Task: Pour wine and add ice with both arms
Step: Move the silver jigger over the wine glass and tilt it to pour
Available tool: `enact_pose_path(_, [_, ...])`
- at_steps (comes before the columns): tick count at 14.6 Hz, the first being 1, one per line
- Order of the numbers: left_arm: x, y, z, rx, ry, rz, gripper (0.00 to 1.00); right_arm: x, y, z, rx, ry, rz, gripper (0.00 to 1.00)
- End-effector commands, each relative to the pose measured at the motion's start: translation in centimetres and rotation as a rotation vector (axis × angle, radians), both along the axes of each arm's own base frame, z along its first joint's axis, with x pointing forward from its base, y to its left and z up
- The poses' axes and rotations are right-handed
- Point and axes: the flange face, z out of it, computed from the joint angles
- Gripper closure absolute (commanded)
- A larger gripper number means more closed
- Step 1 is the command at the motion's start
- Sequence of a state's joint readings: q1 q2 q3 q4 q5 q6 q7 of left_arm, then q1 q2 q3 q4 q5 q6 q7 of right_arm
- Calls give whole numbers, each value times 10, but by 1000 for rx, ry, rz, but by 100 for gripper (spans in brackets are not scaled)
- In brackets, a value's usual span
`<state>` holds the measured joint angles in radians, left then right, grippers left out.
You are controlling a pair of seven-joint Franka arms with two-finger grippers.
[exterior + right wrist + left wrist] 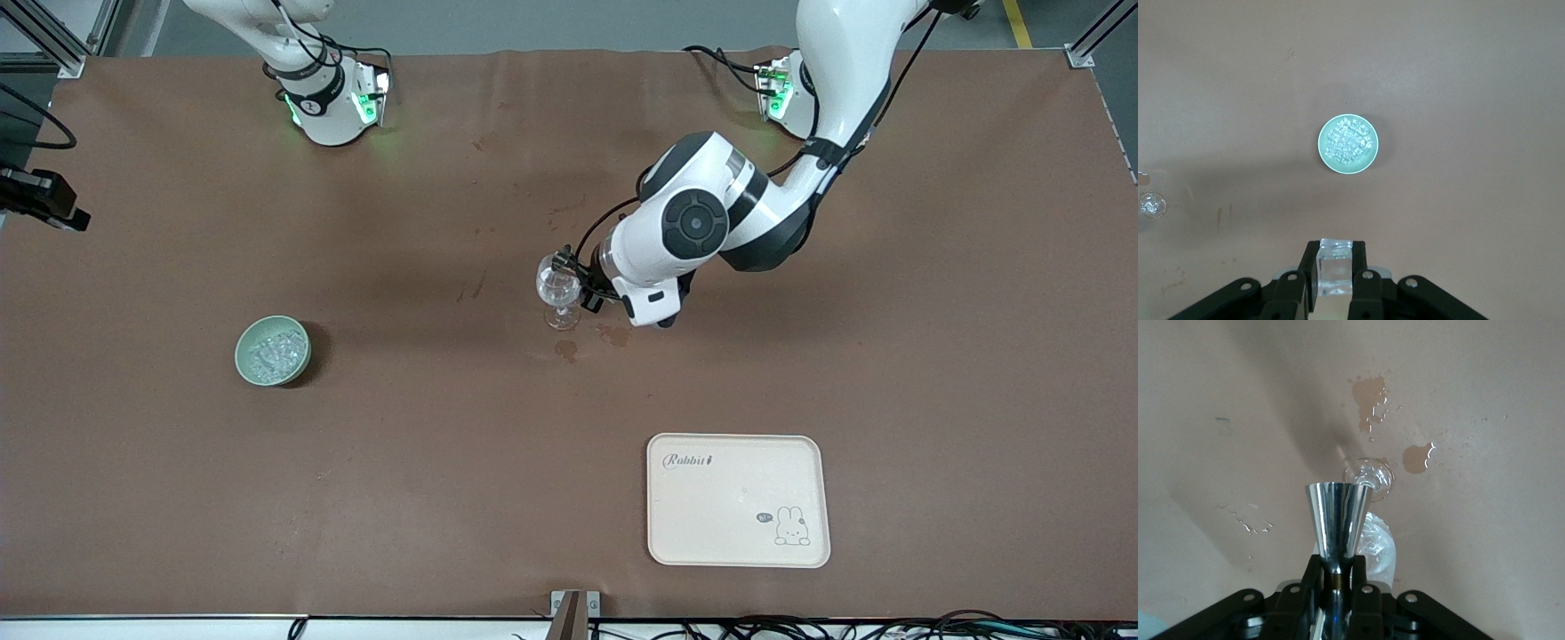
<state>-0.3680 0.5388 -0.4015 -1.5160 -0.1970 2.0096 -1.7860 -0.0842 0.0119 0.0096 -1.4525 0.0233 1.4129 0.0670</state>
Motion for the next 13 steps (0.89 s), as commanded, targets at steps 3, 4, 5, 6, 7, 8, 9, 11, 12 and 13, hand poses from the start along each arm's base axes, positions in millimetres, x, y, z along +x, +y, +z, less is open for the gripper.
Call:
enact_pose_path(3, [1,-8,1,32,-20,21,100,0,0,0,21,2,12,98])
enact_pose_path(4, [-1,-9,-1,53,-33,18,100,0,-2,1,19,-1,12,98])
enact_pose_path(5, [-4,-13,-3,69,-44,10,100,0,-3,1,13,-4,14,98])
enact_pose_path(6, [-4,-13,-8,79,-43,8,100,1,-4,0,10,-4,23,99])
enact_pose_path(7, [-3,-14,-7,77,-46,10,100,1,-4,0,9,-3,26,99])
enact_pose_path(8, [-3,-14,-8,79,-47,9,100,1,-4,0,8,-3,32,99])
enact_pose_path(9, [-3,-14,-7,79,-48,9,100,1,-5,0,8,-3,36,99])
enact_pose_path(11, [-6,-18,-6,79,-51,1,100,3,-5,2,0,-26,40,99])
enact_pose_path(12, [-7,-19,-7,80,-50,-1,100,5,-6,3,-2,-42,41,99])
enact_pose_path(13, [-7,-19,-8,85,-54,-4,100,6,-6,3,-2,-47,41,99])
